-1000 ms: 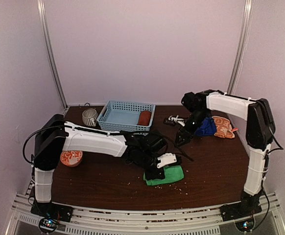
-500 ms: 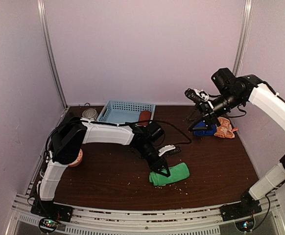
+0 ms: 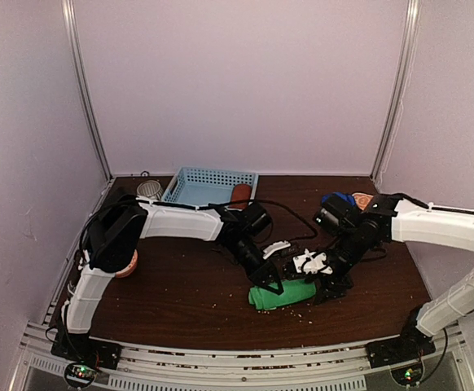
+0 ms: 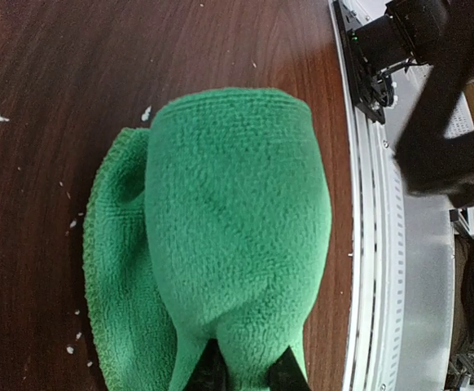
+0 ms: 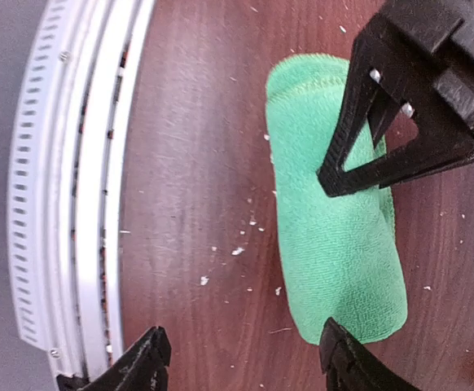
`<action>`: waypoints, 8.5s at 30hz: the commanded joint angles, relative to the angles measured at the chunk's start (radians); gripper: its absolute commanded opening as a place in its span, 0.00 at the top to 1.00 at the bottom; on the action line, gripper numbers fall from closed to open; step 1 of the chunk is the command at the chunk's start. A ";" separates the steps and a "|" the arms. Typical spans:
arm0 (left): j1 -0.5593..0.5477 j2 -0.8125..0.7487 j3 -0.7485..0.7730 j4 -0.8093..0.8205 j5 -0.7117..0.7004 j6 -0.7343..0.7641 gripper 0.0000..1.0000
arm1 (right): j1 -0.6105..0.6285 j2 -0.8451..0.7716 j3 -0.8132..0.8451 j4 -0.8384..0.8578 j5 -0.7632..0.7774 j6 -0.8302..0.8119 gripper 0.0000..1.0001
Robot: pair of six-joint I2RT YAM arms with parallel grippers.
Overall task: Roll the towels
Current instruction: Roll the towel at the center of the board, then pick up the towel from the center of the board, then place the towel in the storage box, then adjust the towel in the storage box.
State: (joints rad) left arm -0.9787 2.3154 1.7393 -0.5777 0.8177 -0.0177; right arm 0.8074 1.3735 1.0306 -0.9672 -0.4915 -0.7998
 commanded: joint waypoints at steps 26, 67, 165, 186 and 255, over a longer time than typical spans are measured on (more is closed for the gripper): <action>0.032 -0.193 -0.278 0.196 -0.226 -0.100 0.49 | 0.098 0.269 -0.253 0.414 0.325 -0.042 0.67; -0.291 -0.697 -0.575 0.437 -0.974 0.447 0.35 | -0.096 0.878 0.405 -0.242 -0.020 -0.016 0.74; 0.345 0.253 0.647 0.014 -1.424 0.001 1.00 | -0.715 0.237 0.132 0.375 -0.430 0.354 0.00; 0.346 0.359 0.661 0.043 -1.196 -0.172 1.00 | -0.715 0.278 0.143 0.345 -0.439 0.333 0.00; 0.461 0.144 0.454 0.105 -0.927 -0.256 0.48 | -0.715 0.311 0.181 0.273 -0.439 0.280 0.00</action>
State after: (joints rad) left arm -0.5255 2.3722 2.1281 -0.5125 -0.1188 -0.2485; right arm 0.0948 1.6699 1.1889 -0.6849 -0.9264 -0.5106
